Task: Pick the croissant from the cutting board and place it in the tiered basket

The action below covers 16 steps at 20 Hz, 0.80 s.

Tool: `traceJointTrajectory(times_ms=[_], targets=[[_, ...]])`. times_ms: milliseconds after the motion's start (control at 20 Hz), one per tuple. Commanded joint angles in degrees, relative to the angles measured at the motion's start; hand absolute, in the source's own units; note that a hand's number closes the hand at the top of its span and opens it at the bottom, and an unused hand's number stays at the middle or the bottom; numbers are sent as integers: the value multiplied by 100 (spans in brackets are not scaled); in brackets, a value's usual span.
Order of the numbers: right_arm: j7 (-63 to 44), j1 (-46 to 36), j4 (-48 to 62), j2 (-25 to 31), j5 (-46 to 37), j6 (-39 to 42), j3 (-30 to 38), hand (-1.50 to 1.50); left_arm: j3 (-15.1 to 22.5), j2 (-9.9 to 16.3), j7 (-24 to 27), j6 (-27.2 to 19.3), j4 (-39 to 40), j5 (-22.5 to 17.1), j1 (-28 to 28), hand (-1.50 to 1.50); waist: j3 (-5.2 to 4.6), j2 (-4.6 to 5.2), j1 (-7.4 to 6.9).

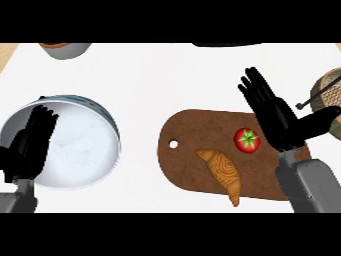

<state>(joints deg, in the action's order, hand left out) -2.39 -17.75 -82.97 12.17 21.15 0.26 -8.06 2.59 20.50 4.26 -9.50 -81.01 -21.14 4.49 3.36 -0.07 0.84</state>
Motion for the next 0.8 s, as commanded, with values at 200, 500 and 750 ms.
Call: traceJointTrajectory(times_ms=[200, 500, 750], targets=[[-149, -332, 0, -452, -1896, -760, -1625, -150, 836, -17, -130, 364, -127, 552, 437, 0, -350, 3, -76], [268, 112, 311, -1187, -2806, -2249, -2887, -150, 1123, -298, 298, 779, 344, 634, 357, 0, -339, 21, -82], [-339, -614, -140, -725, -3964, -2257, -2977, -150, 1176, -314, 280, 692, 224, 780, 125, 0, -347, -32, -41]])
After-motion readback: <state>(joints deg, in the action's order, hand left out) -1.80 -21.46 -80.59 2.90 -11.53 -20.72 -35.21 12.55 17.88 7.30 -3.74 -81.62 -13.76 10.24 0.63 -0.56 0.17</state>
